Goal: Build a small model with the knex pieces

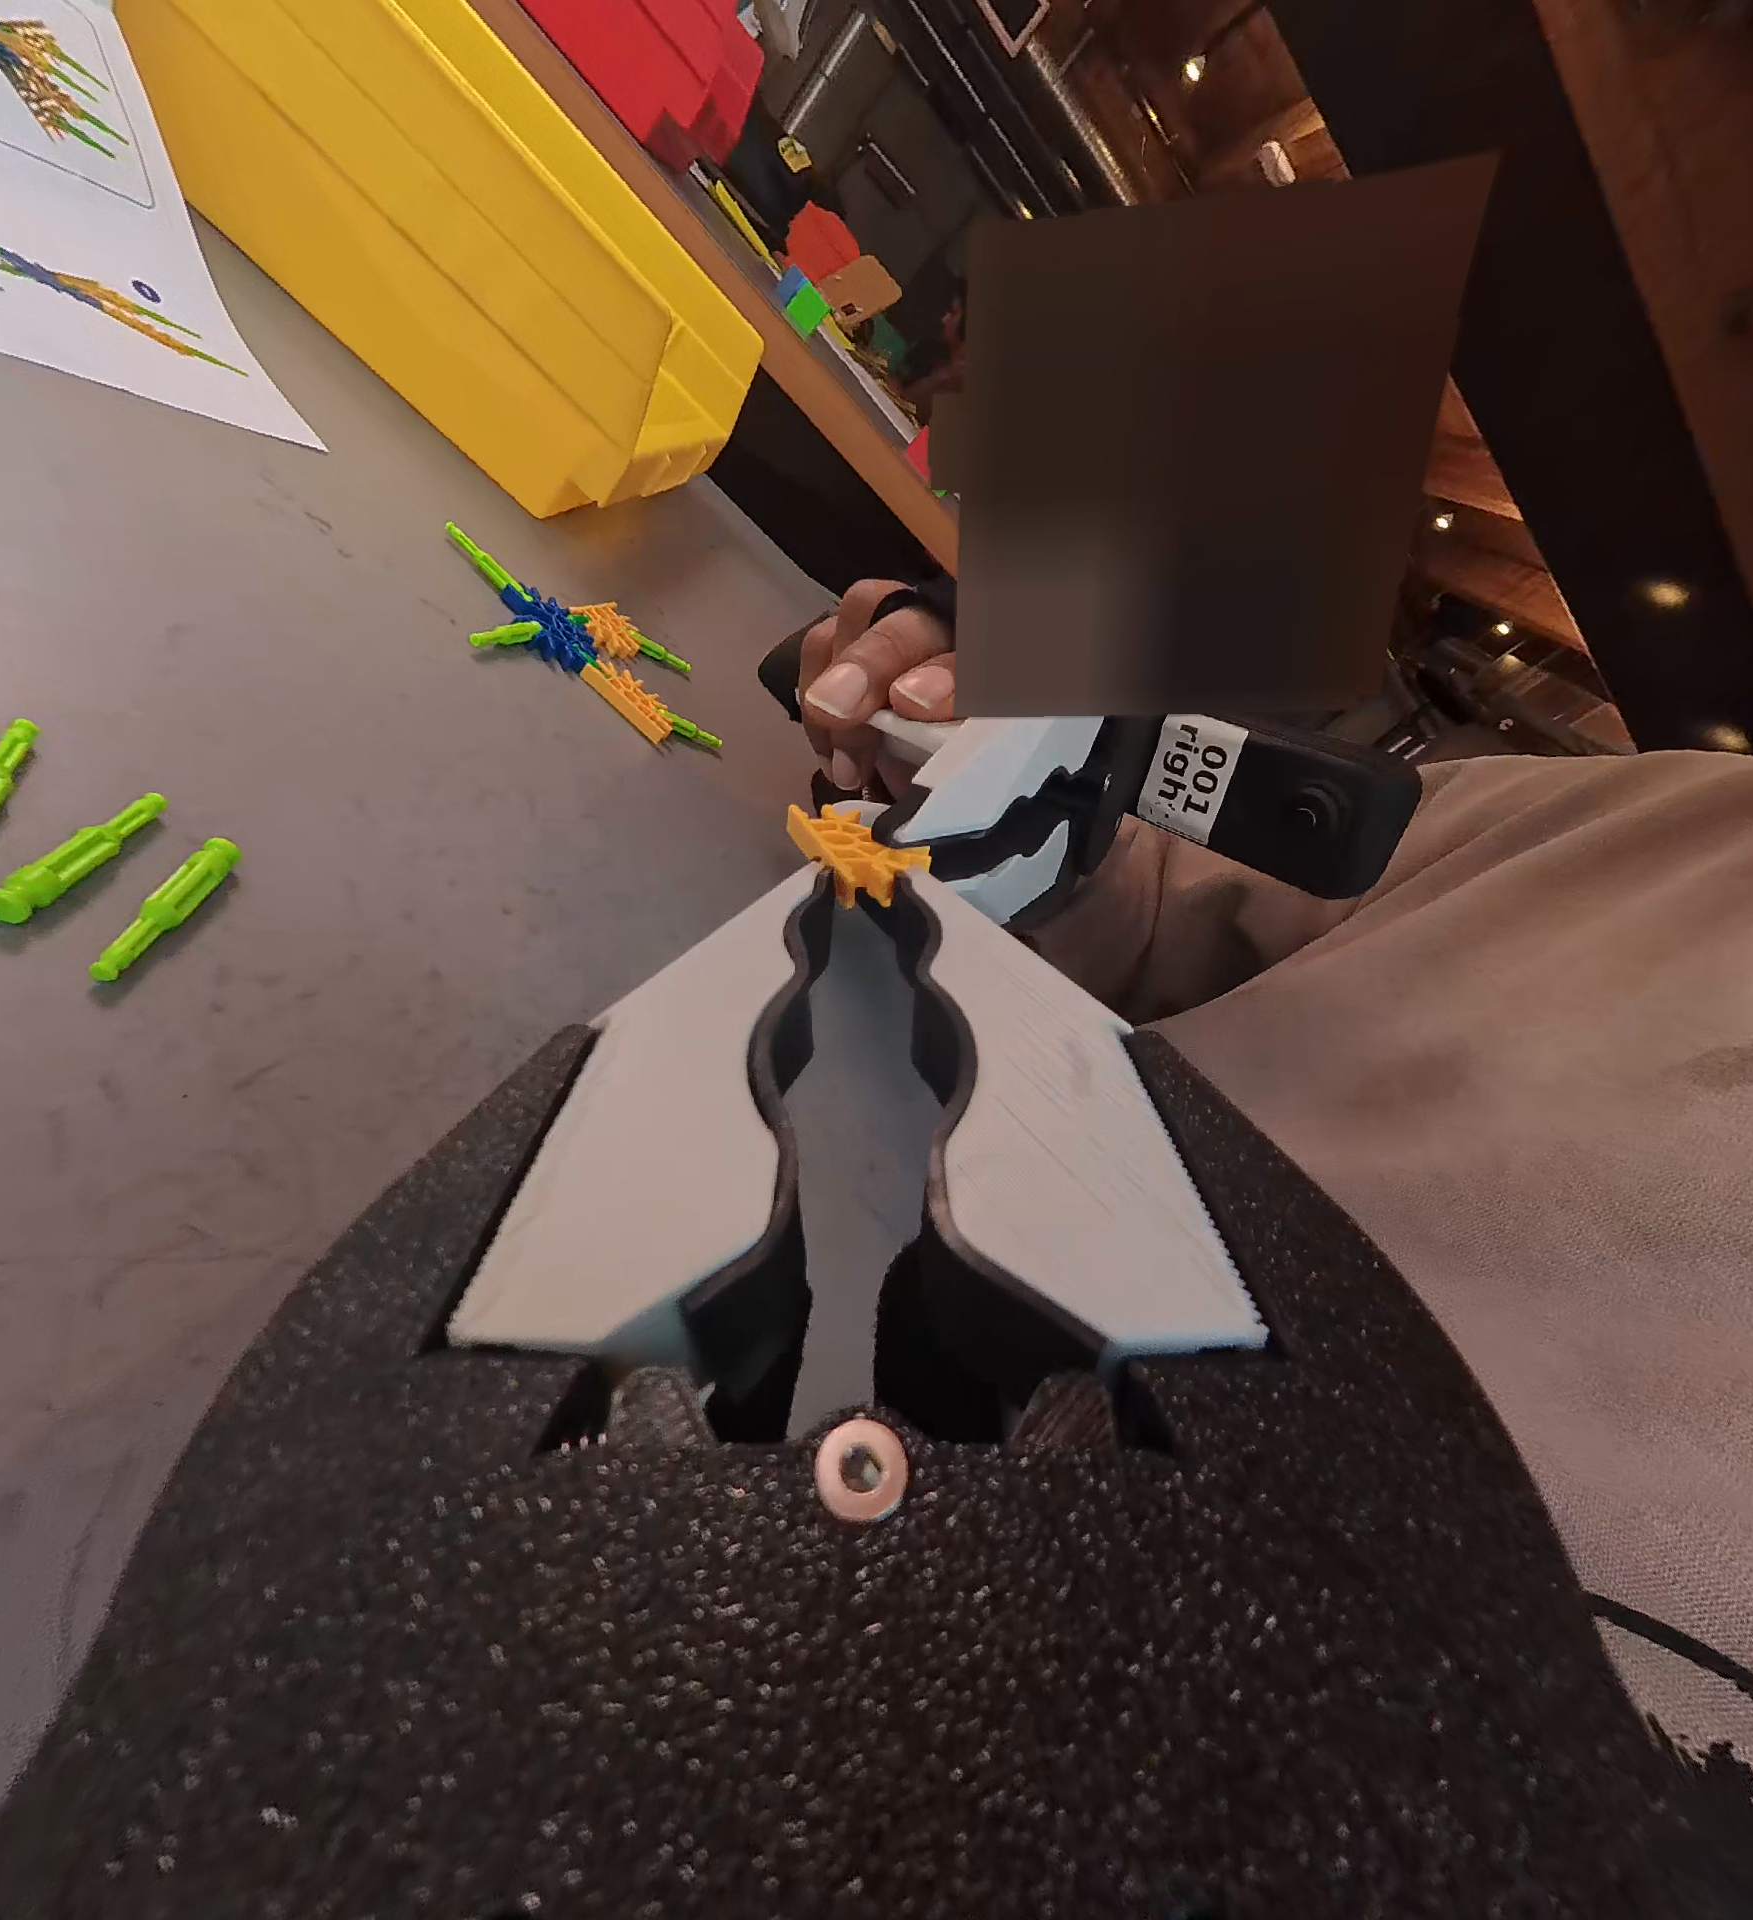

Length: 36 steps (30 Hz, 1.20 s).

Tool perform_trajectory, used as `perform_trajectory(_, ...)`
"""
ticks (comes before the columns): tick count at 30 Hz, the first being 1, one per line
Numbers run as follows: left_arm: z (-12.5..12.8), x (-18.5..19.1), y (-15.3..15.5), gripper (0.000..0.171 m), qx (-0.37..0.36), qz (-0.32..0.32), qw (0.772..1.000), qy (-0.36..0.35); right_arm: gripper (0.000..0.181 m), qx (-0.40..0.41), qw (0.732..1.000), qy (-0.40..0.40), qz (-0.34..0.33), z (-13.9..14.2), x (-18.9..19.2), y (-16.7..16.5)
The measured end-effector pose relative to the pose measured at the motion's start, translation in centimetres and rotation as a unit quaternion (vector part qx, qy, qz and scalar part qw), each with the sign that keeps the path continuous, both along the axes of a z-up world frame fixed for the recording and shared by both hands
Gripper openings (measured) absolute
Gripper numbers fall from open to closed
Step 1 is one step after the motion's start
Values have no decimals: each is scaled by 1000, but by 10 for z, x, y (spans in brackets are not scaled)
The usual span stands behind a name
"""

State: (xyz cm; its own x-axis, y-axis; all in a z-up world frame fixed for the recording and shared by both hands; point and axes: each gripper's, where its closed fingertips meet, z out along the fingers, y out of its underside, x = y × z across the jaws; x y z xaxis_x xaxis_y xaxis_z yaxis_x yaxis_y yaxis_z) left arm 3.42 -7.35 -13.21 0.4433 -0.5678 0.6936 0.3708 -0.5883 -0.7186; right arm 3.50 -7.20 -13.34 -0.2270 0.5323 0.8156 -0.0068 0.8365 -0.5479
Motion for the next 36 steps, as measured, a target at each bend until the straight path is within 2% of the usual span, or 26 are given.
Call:
perform_trajectory(10, 0, 0, -3, 9, 52, 8, 994, 91, 3, 27, 1000, 11, -2, 0, 0, -3)
perform_trajectory(12, 2, 1, -6, 9, 69, 0, 992, 105, 4, -17, 1000, 4, 7, 3, 1, -6)
perform_trajectory(14, -1, 1, -9, 9, 92, -9, 985, 147, 11, -98, 994, -28, 34, 2, 3, -11)
perform_trajectory(16, -6, 1, -12, 9, 120, -16, 973, 199, 28, -210, 972, -74, 70, 6, 8, -16)
perform_trajectory(18, -12, 3, -15, 9, 135, -29, 962, 237, 30, -285, 949, -109, 78, 9, 10, -12)
perform_trajectory(19, -14, 4, -17, 9, 138, -34, 959, 244, 30, -297, 942, -131, 85, 6, 11, -13)
perform_trajectory(22, -15, 9, -19, 9, 147, -45, 957, 247, 34, -285, 933, -205, 85, -17, 14, -20)
perform_trajectory(24, -17, 10, -20, 9, 147, -50, 954, 254, 33, -267, 937, -214, 71, -26, 10, -21)
perform_trajectory(26, -18, 10, -19, 9, 147, -49, 954, 255, 23, -270, 938, -209, 67, -26, 7, -21)
perform_trajectory(28, -20, 4, -16, 9, 139, -37, 953, 265, 22, -274, 937, -208, 58, -26, 4, -18)
perform_trajectory(30, -28, -11, -9, 13, 114, -13, 949, 292, 22, -270, 937, -218, 33, -31, -1, -10)
perform_trajectory(32, -41, -31, -6, 25, 71, -2, 947, 314, 22, -243, 942, -234, 3, -43, -6, 3)
perform_trajectory(36, -71, -45, -16, 32, -11, -29, 940, 340, 22, -213, 937, -278, 2, -62, -14, 10)
